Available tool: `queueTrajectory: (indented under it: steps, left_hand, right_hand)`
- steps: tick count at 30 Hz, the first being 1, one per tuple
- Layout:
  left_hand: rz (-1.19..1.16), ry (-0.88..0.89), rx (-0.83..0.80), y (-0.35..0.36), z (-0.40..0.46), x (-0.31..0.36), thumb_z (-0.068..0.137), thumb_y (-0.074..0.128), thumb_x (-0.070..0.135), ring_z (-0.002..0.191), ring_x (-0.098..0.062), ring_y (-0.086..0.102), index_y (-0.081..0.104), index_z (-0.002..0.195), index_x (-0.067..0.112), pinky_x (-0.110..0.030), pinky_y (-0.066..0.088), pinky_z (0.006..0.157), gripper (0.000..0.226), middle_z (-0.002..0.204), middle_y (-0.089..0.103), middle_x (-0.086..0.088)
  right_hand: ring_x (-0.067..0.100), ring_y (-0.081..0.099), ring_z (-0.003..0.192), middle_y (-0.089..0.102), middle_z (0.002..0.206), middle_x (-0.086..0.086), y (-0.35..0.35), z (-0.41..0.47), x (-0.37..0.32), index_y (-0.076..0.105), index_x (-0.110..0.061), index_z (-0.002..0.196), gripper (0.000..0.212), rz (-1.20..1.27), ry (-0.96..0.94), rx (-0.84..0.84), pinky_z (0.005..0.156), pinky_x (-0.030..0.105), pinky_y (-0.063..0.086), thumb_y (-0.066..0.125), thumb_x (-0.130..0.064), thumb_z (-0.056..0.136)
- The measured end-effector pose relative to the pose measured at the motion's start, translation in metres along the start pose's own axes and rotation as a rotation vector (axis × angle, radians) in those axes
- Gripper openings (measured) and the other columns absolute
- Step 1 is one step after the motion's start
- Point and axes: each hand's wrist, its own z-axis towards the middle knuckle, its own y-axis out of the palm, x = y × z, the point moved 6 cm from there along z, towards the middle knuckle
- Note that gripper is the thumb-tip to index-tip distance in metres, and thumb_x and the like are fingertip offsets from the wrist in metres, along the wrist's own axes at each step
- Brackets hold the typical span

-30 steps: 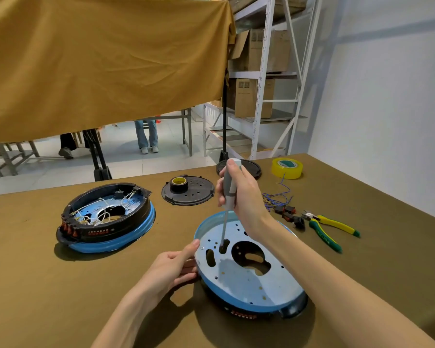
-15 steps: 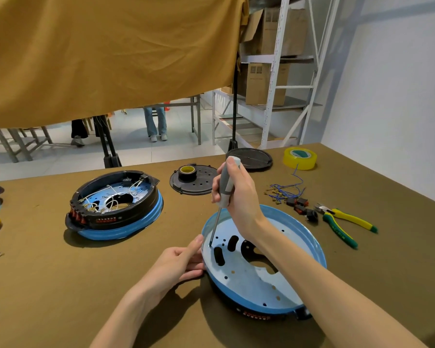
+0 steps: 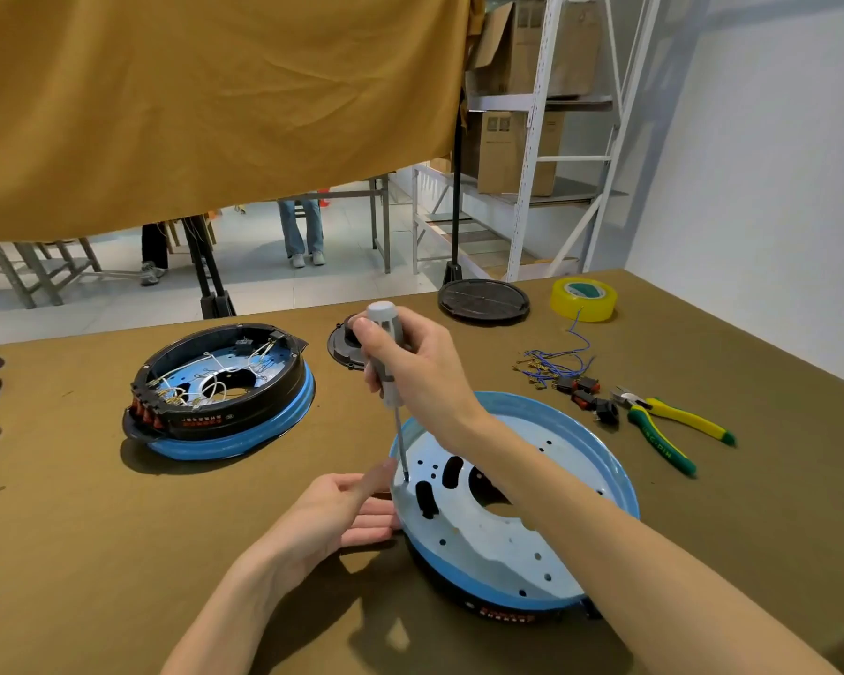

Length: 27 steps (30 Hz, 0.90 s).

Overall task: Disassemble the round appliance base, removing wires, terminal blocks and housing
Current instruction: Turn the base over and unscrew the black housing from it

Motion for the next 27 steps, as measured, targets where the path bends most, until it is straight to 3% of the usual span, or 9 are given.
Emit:
queueTrajectory:
  steps: [3,7,11,13,15,20,22,24,27]
  left_hand:
    - [-0.031,0.002,-0.013,0.003,-0.005,0.002,0.053,0.082,0.066,0.091,-0.025,0.08,0.045,0.136,0.013,-0.03,0.064,0.072,0.106,0.094,0.081,-0.011]
    - [-0.104,0.014,0.012,0.001,-0.006,0.003,0.049,0.084,0.062,0.089,-0.025,0.08,0.043,0.113,0.018,-0.028,0.063,0.068,0.087,0.089,0.081,-0.012]
    - [-0.105,0.029,0.017,0.0,-0.003,0.001,0.049,0.085,0.062,0.087,-0.024,0.08,0.045,0.096,0.023,-0.027,0.063,0.066,0.073,0.084,0.081,-0.01]
    - [-0.103,0.031,0.013,0.0,-0.001,-0.001,0.051,0.085,0.062,0.088,-0.025,0.08,0.046,0.097,0.022,-0.028,0.063,0.067,0.072,0.087,0.081,-0.011]
    - [-0.092,0.027,0.018,0.0,0.0,-0.002,0.054,0.084,0.062,0.088,-0.024,0.08,0.048,0.099,0.022,-0.027,0.063,0.067,0.071,0.088,0.081,-0.01]
    - [-0.074,0.04,0.021,-0.002,0.001,-0.004,0.052,0.085,0.066,0.09,-0.024,0.08,0.049,0.104,0.023,-0.029,0.064,0.071,0.077,0.089,0.081,-0.008]
    - [-0.073,0.045,0.024,-0.003,0.002,-0.005,0.05,0.085,0.067,0.09,-0.023,0.08,0.048,0.102,0.024,-0.03,0.064,0.072,0.077,0.089,0.081,-0.007]
    - [-0.077,0.049,0.026,-0.003,0.002,-0.004,0.049,0.086,0.066,0.09,-0.024,0.08,0.047,0.101,0.024,-0.031,0.065,0.073,0.078,0.089,0.081,-0.007]
    - [-0.085,0.044,0.032,-0.002,0.002,-0.003,0.047,0.086,0.065,0.089,-0.025,0.08,0.044,0.107,0.02,-0.031,0.064,0.072,0.087,0.088,0.081,-0.009]
  right_hand:
    - [0.014,0.047,0.053,0.057,0.069,0.001,0.007,0.002,0.004,0.052,-0.006,0.111,0.035,0.123,0.088,0.063,0.049,0.027,0.042,0.062,-0.038,0.1]
    - [0.017,0.04,0.042,0.053,0.054,-0.001,0.0,0.007,0.005,0.049,-0.01,0.091,0.041,0.208,0.105,0.066,0.044,0.029,0.035,0.055,-0.049,0.1]
    - [0.018,0.046,0.048,0.061,0.067,0.006,-0.001,0.008,0.005,0.056,-0.006,0.089,0.043,0.337,0.125,-0.027,0.047,0.029,0.039,0.047,-0.045,0.105]
    - [0.019,0.049,0.056,0.064,0.076,0.01,-0.004,0.011,0.008,0.06,-0.005,0.08,0.048,0.413,0.158,-0.019,0.054,0.031,0.043,0.043,-0.043,0.104]
    - [0.02,0.048,0.056,0.06,0.071,0.011,-0.008,0.014,0.012,0.064,-0.01,0.071,0.052,0.418,0.187,0.035,0.058,0.035,0.041,0.041,-0.045,0.102]
    - [0.016,0.045,0.042,0.054,0.055,0.0,-0.002,0.01,0.013,0.053,-0.007,0.083,0.062,0.283,0.146,0.075,0.044,0.024,0.039,0.044,-0.067,0.096]
    - [0.015,0.045,0.042,0.056,0.056,-0.003,-0.003,0.009,0.011,0.051,-0.007,0.094,0.057,0.263,0.115,0.065,0.043,0.023,0.039,0.057,-0.063,0.091]
    - [0.017,0.05,0.045,0.061,0.062,0.001,-0.006,0.007,0.009,0.053,-0.006,0.099,0.043,0.285,0.094,0.054,0.046,0.026,0.043,0.067,-0.046,0.093]
    - [0.019,0.055,0.056,0.067,0.08,0.01,-0.009,0.006,0.004,0.058,-0.004,0.09,0.033,0.341,0.065,0.023,0.054,0.03,0.048,0.06,-0.036,0.1]
